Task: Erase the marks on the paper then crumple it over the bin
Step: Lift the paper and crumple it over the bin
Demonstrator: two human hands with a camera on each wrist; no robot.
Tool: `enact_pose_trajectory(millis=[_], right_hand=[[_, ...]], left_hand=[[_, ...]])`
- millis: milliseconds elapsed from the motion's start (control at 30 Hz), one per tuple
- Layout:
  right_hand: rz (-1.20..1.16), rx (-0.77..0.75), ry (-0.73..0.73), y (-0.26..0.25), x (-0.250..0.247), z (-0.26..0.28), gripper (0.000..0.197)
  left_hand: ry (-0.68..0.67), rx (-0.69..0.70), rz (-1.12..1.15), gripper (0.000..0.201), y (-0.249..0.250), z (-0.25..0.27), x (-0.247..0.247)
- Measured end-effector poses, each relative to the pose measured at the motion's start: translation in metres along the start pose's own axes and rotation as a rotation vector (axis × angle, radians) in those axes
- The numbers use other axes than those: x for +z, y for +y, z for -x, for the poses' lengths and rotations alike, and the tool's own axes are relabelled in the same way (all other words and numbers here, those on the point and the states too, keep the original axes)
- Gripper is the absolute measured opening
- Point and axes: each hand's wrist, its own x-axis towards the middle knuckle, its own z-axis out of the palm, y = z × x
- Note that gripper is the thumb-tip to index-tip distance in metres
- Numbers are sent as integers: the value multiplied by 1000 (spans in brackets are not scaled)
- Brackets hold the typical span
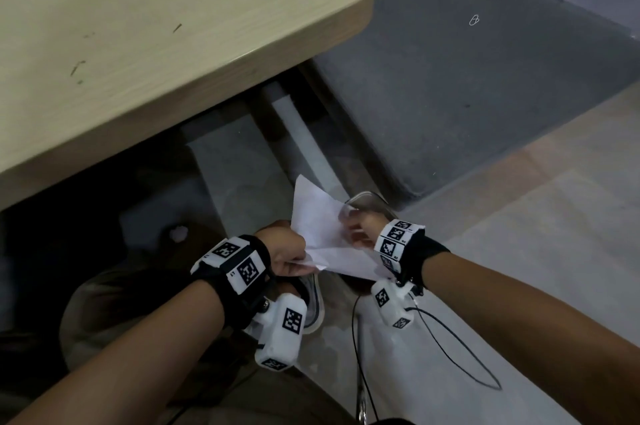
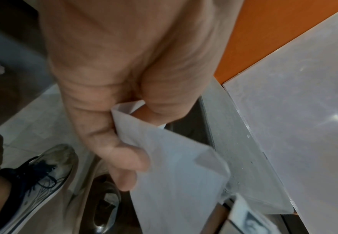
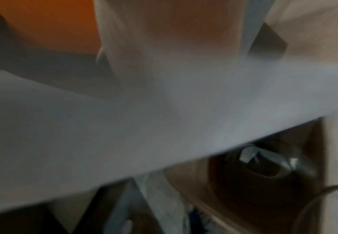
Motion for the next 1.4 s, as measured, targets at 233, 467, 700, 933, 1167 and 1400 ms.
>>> enact_pose_trajectory(millis=[233, 467, 700, 933, 1167, 1400], right_hand=[[-175, 133, -314, -7, 10, 17, 21], [-218, 8, -205, -12, -2, 8, 20], [-132, 23, -168, -3, 1, 19, 32], [-220, 112, -574, -11, 11, 48, 30], [-66, 124, -46, 9, -18, 28, 7], [-93, 165, -576, -1, -12, 61, 40]], left_hand=[[7, 44, -7, 28, 4, 7, -4], [55, 49, -1, 24, 2, 11, -11], [31, 22, -11, 26, 1, 17, -8], [14, 24, -16, 21, 0, 22, -6], [48, 56, -2, 30, 1, 24, -14], [38, 59, -60, 33, 3, 30, -12]])
